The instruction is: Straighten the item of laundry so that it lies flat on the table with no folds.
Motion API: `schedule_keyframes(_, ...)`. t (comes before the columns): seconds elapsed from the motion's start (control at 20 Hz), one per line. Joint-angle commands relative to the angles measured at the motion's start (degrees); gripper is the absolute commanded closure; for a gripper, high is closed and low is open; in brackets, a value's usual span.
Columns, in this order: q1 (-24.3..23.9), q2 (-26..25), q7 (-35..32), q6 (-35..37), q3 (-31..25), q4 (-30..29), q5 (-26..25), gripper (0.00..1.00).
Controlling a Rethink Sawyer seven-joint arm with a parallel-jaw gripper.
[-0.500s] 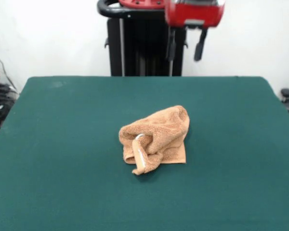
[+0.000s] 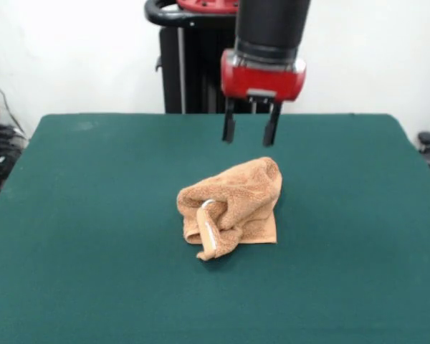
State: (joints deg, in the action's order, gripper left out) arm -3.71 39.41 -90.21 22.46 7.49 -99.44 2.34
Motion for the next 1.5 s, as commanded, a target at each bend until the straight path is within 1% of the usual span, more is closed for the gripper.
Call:
schedule_keyframes(0.05, 0.64, -9.16, -18.73, -10.61, 0.17, 3.59, 5.19, 0.00)
schedule_keyframes(0.3, 2.68, -15.62, -18.96, -15.71, 2.91, 6.81, 9.02, 0.00)
schedule_keyframes(0.5, 3.40, -17.00, -19.08, -18.20, 3.78, 6.45, 12.32, 0.00)
schedule_keyframes(0.65, 4.78, -17.37, -18.25, -17.98, 5.53, 6.57, 14.17, 0.00)
schedule_keyframes(0.8, 5.53, -18.41, -17.37, -18.87, 5.81, 6.69, 15.74, 0.00)
schedule_keyframes(1.0, 6.97, -19.19, -15.54, -16.00, 7.13, 7.72, 16.88, 0.00)
schedule_keyframes(1.15, 8.22, -19.25, -15.42, -13.93, 7.68, 7.63, 17.80, 0.00)
schedule_keyframes(1.4, 10.68, -19.81, -14.73, -12.12, 10.14, 8.84, 18.51, 0.00)
schedule_keyframes(1.45, 11.34, -20.03, -14.87, -11.26, 10.84, 9.19, 19.10, 1.00)
schedule_keyframes(1.5, 11.63, -20.03, -14.89, -10.05, 11.32, 9.47, 19.23, 1.00)
